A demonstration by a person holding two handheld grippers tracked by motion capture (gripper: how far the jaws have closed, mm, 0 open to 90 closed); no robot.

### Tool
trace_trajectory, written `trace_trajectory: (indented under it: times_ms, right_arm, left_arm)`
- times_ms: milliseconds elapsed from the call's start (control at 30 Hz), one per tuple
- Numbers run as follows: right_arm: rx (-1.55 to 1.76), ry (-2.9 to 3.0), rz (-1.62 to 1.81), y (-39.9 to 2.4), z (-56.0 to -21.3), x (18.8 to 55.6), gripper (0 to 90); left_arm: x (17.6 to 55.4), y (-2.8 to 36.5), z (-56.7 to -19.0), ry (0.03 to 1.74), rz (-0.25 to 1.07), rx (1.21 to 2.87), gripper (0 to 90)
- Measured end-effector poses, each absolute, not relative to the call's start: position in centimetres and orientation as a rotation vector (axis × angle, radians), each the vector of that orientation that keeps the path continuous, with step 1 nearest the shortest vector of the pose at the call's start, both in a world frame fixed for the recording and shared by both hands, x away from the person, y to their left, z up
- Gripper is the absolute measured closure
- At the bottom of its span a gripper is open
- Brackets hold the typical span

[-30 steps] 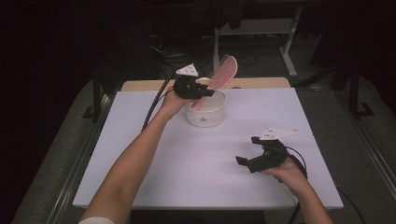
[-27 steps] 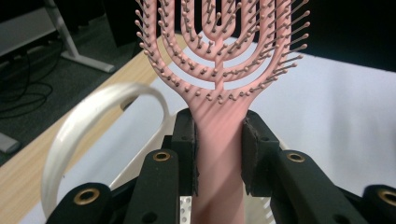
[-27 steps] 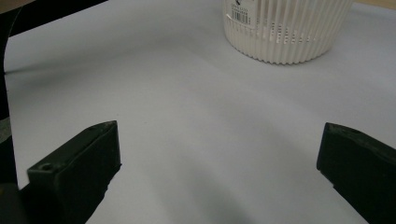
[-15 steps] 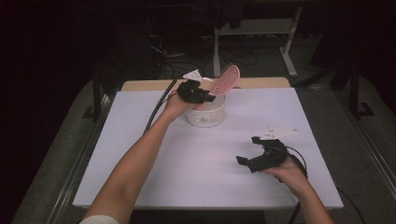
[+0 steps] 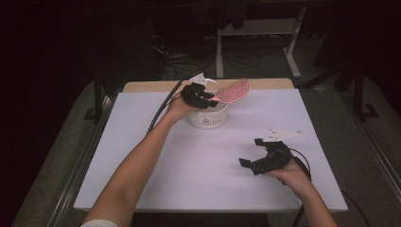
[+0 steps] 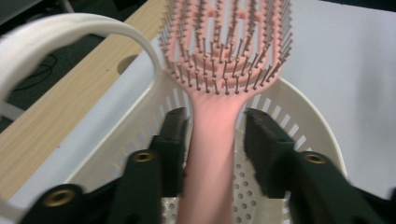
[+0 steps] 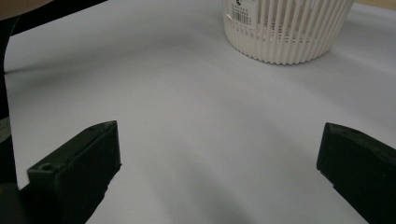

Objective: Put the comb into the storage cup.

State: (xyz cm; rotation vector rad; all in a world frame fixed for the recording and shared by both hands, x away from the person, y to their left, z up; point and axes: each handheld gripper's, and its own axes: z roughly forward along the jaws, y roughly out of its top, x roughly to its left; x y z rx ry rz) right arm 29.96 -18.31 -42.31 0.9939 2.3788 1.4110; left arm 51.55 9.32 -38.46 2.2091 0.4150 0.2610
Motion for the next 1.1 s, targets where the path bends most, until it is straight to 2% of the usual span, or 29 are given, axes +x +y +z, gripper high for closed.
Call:
trace_trajectory:
  times_ms: [133, 467, 833, 1100]
  right_arm:
    - [0.994, 2.377, 1.413, -18.3, -42.3, 29.9, 0.0]
    - [0.996, 2.382, 1.405, -18.2, -42.3, 29.9, 0.0]
    - [0.995, 2.382, 1.402, -18.2, -42.3, 29.9, 0.0]
    - [0.996, 2.385, 1.401, -18.2, -42.4, 30.0, 0.0]
  left_arm:
    - [51.5, 9.9, -38.1, 0.424, 0.266, 2.214, 45.0]
    - [51.4, 12.1, -37.2, 0.466, 0.25, 2.159, 30.9]
    - [50.1, 14.1, -35.6, 0.476, 0.22, 2.124, 21.9]
    - [48.7, 15.7, -35.2, 0.499, 0.207, 2.111, 18.5]
